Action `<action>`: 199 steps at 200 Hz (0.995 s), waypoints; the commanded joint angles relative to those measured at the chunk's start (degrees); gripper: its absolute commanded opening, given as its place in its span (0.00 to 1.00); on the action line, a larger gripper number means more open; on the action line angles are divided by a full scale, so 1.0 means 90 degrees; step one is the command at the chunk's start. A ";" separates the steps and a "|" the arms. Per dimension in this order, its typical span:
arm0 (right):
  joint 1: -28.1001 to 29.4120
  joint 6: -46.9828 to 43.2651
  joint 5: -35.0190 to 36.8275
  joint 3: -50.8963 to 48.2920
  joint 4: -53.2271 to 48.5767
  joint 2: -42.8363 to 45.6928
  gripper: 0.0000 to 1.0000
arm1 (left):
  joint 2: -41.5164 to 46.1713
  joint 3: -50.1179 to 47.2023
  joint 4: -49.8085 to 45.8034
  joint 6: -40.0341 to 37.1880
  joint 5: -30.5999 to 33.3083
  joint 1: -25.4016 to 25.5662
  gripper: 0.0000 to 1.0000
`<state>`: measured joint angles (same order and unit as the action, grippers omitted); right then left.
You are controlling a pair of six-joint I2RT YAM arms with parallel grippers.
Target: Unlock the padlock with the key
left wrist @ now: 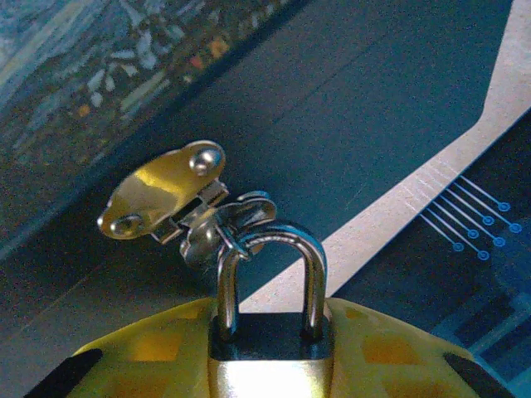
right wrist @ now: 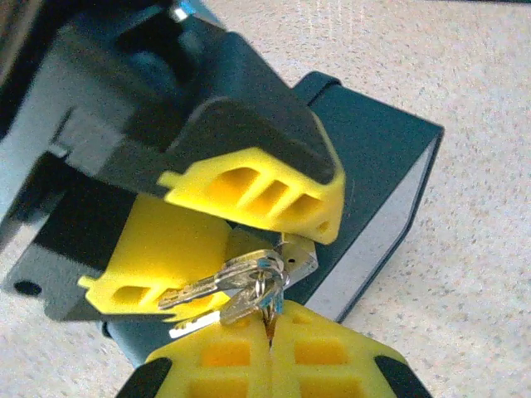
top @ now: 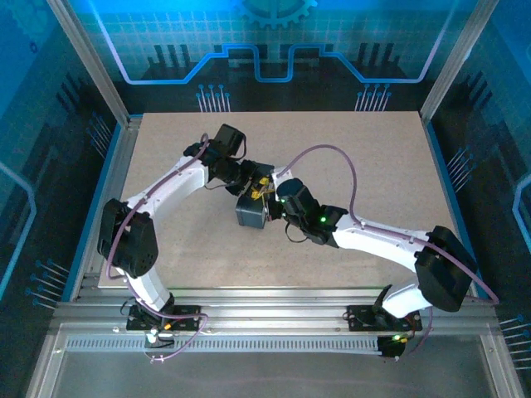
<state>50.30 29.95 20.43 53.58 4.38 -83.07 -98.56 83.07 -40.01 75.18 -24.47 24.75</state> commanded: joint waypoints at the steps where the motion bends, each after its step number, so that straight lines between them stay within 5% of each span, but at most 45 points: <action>1: -0.0229 0.2150 0.0242 0.0084 0.1125 0.0242 0.00 | 0.0287 -0.0138 -0.0054 0.0124 -0.0683 0.0276 0.00; 78: -0.0510 0.5726 -0.0157 -0.0125 0.1512 0.0346 0.00 | 0.0324 -0.0231 0.0095 0.0190 -0.0607 0.0284 0.00; 125: -0.0633 0.5832 -0.0513 -0.0035 0.0945 0.0495 0.02 | 0.0346 -0.0280 0.0053 0.0133 -0.0594 0.0251 0.00; 160: -0.0816 0.6078 -0.0804 -0.0525 0.0722 0.0787 0.19 | 0.0327 -0.0297 0.0055 0.0114 -0.0602 0.0238 0.00; 199: -0.1063 0.5264 -0.0981 -0.0778 0.0282 0.1321 0.32 | 0.0298 -0.0284 0.0008 0.0031 -0.0657 0.0218 0.00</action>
<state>42.50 80.71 10.61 47.64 7.40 -74.85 -97.76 80.44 -37.74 77.43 -26.98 26.39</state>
